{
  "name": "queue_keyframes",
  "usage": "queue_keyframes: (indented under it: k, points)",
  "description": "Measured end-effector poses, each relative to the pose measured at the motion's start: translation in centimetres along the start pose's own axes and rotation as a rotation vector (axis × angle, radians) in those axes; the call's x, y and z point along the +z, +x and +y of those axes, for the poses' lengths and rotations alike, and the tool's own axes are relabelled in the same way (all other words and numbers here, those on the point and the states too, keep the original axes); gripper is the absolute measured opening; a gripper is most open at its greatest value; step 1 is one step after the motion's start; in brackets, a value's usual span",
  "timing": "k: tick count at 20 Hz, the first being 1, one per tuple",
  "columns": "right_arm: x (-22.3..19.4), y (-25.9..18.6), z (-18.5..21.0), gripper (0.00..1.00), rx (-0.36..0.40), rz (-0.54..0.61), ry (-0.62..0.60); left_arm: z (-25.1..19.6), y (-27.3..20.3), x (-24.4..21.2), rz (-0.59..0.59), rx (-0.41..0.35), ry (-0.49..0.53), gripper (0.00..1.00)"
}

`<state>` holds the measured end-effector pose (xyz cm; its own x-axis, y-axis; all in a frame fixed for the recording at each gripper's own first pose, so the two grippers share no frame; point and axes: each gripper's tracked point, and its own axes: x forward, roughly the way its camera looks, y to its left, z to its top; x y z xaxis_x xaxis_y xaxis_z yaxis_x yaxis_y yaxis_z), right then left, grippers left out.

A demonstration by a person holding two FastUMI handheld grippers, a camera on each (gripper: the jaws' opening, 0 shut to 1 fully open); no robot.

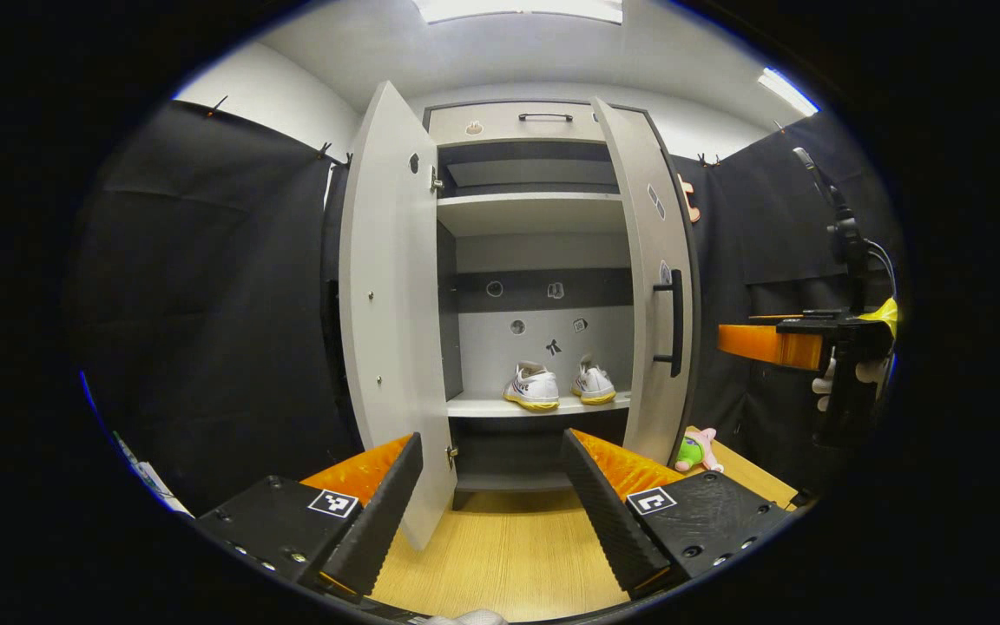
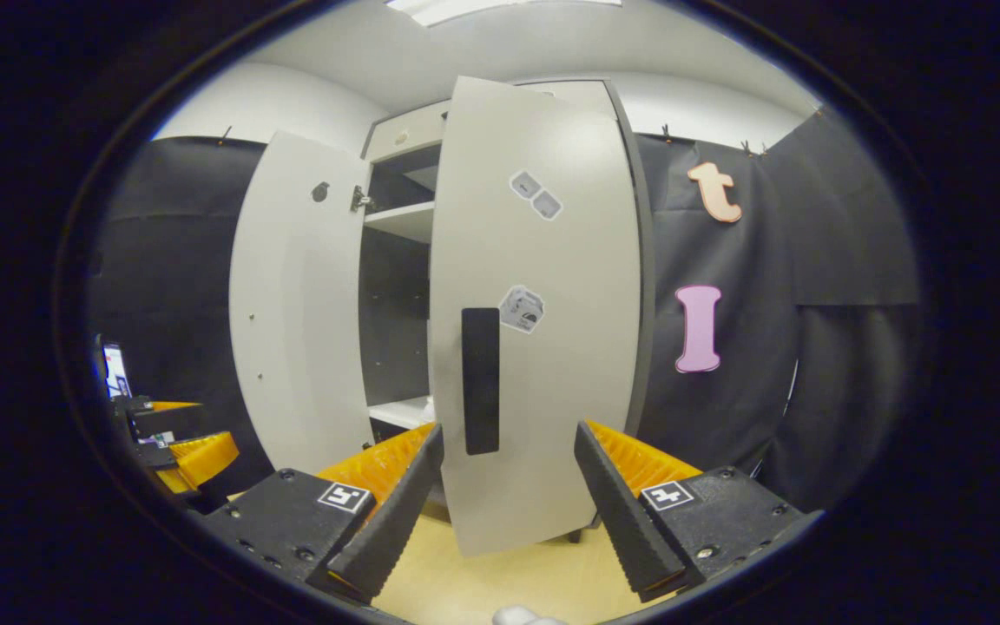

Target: Grab one shoe with the right hand and put it into the shoe cabinet, grab the other shoe with the left hand and put it into the shoe cabinet; then close the right door with the right hand and the left door with the left hand.

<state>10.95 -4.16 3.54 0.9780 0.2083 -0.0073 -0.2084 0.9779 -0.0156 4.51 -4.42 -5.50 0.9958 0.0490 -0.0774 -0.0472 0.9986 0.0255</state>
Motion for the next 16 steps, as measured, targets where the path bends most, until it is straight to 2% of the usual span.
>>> queue_keyframes:
  k: [2,3,6,7,8,13,14,15,16]
  points:
    - [-0.3,-1.0,0.7,0.99,-0.006,0.005,-0.002,1.1,0.1,0.1,-0.005,-0.001,0.001,1.00]
    - [-0.5,-1.5,1.2,0.99,-0.007,0.008,-0.004,1.9,0.0,0.3,-0.008,0.003,0.003,0.96]
    - [-1.7,-3.1,2.4,0.99,-0.018,0.031,-0.013,5.0,0.5,0.7,-0.018,0.024,0.010,0.96]
    - [-2.2,-3.8,2.9,0.99,-0.026,0.042,-0.014,6.2,0.7,0.9,-0.023,0.034,0.015,0.96]
    - [-2.6,-4.2,3.3,0.94,-0.031,0.048,-0.012,7.5,1.0,1.3,-0.033,0.047,0.021,0.96]
    - [-4.2,-7.1,5.1,0.95,-0.081,0.080,-0.001,14.6,3.5,3.0,-0.083,0.116,0.065,0.96]
    - [-4.5,-7.6,5.4,0.98,-0.093,0.086,0.002,16.3,4.2,3.3,-0.089,0.136,0.069,0.96]
    - [-4.9,-8.2,5.7,0.94,-0.104,0.095,0.004,17.7,4.8,3.6,-0.093,0.144,0.059,0.96]
    - [-5.2,-8.7,5.9,0.98,-0.116,0.101,0.005,18.8,5.2,3.8,-0.105,0.154,0.049,0.96]
